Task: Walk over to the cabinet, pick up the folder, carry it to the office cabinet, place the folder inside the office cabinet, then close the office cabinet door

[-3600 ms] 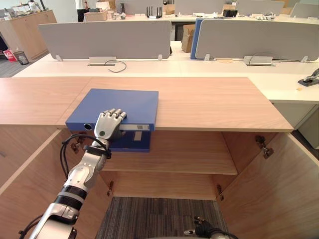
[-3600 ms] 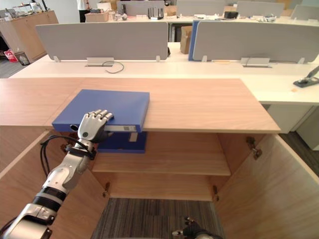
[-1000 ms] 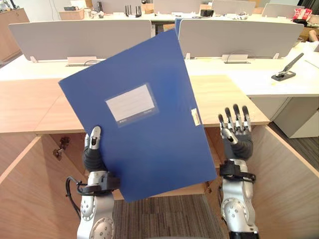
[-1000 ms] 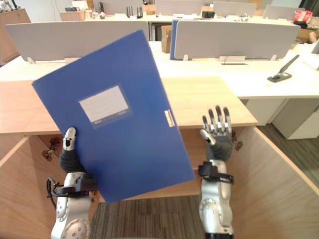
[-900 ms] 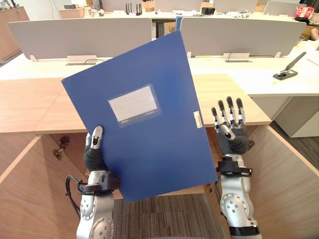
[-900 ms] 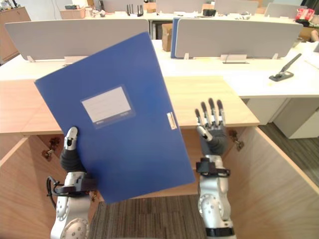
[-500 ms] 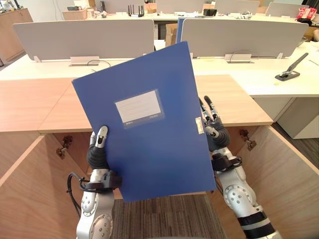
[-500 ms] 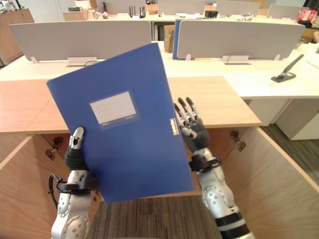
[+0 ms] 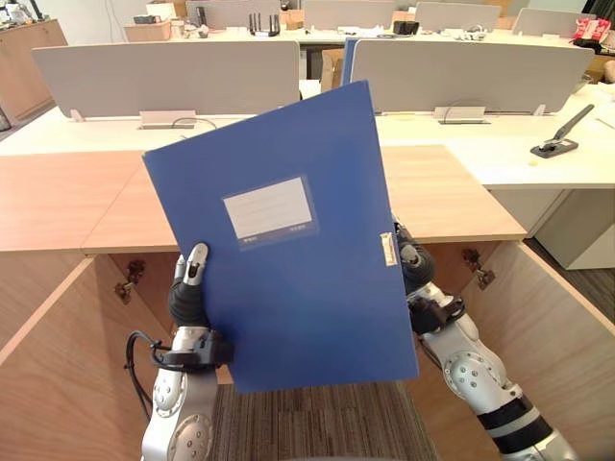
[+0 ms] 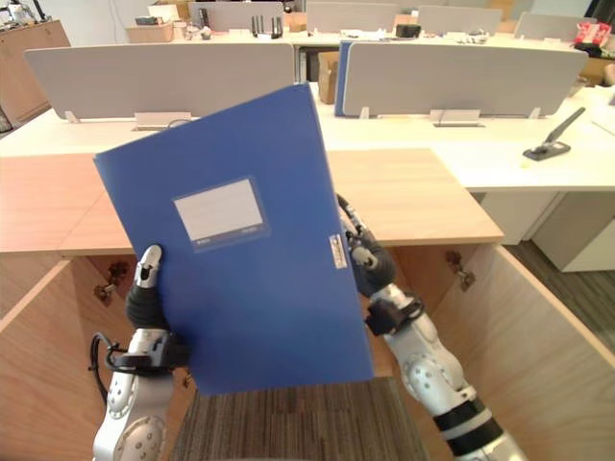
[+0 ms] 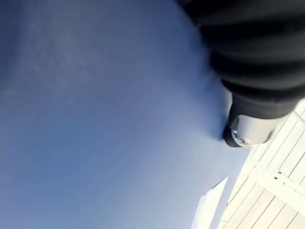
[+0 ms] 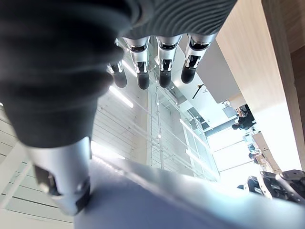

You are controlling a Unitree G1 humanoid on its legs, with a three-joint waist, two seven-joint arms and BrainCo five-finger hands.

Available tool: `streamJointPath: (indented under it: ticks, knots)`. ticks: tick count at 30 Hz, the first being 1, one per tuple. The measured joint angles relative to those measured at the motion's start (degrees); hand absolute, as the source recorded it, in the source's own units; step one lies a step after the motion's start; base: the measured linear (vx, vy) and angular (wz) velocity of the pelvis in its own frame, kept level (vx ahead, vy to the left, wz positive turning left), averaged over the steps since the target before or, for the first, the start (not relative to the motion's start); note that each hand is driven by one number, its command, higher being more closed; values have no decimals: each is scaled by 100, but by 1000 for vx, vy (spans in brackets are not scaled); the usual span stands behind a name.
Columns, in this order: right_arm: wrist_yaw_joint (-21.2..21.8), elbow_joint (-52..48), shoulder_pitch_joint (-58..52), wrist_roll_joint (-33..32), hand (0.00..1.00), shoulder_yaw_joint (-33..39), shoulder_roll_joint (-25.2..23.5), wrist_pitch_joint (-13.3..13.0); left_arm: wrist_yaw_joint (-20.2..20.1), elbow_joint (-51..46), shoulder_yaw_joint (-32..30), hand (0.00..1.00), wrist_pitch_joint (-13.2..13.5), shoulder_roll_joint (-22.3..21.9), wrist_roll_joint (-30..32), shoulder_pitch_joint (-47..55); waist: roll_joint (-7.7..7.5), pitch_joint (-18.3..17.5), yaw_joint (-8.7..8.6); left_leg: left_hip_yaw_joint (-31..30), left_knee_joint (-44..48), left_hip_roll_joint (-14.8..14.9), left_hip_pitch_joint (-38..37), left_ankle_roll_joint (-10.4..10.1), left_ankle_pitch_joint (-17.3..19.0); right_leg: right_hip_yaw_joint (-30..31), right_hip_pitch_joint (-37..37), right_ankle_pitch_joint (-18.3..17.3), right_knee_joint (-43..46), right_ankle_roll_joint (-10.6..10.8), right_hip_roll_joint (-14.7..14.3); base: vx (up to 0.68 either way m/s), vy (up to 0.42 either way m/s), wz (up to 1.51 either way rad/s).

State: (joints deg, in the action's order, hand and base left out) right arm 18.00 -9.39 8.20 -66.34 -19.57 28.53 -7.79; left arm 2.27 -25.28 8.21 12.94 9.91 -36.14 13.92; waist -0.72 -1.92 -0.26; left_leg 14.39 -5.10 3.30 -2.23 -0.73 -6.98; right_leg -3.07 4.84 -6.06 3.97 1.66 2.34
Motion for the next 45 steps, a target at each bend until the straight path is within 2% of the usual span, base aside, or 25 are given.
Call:
streamJointPath:
  ticks: [3, 8, 11, 15, 24, 32, 39, 45]
  knots:
    - [0, 0, -1, -1, 0, 33, -6, 35, 0, 3, -51, 100, -5, -3, 126, -1, 15, -12, -4, -2, 0, 0, 0, 2, -2, 0, 0, 1, 0, 0, -1, 0, 0, 0]
    - [-1, 2, -17, -2, 0, 87, -189, 136, 51, 112, -448, 100, -9, 0, 883, -125, 90, -61, -17, -3, 1, 1, 0, 3, -2, 0, 0, 1, 2, 0, -2, 0, 0, 0]
    - [-1, 16, -48, -1, 0, 229, -293, 168, 127, 233, -735, 100, -14, -7, 1057, -199, 104, -70, -17, -3, 0, 0, -1, 3, -2, 0, 0, 1, 3, 0, -1, 0, 0, 0]
    - [-1, 53, -53, 0, 0, 228, -295, 229, 214, 233, -1031, 100, -13, -7, 1062, -233, 104, -70, -18, -4, 0, 0, -1, 3, -2, 0, 0, 1, 1, 0, 0, 0, 0, 0]
    - [0, 357, -53, 19, 0, 129, -295, 392, 242, 233, -1053, 100, -13, -19, 1063, -254, 103, -69, -2, -14, -1, 0, 4, 3, -2, -7, 1, 1, -1, 1, 0, 0, 0, 0]
    - [2, 488, -42, 179, 0, -329, -317, 550, 236, 233, -936, 100, -13, -52, 1060, -421, 94, -61, 25, -75, -2, -6, 26, 7, -18, -64, 8, 1, -3, 0, 2, 0, 0, 3]
    - [-24, 635, 343, 230, 0, -578, -335, 547, 310, 234, -942, 100, -13, -50, 1058, -423, 92, -57, 56, -109, -3, -4, 32, 11, -38, -99, 14, 1, 3, 0, 0, 0, 0, 2]
    - [-24, 633, 905, 295, 0, -888, -62, 537, 416, 233, -1025, 100, 9, -41, 987, -428, 88, -55, 97, -153, -2, -4, 66, 9, -57, -141, 6, 3, 1, -3, -4, -10, 1, 3]
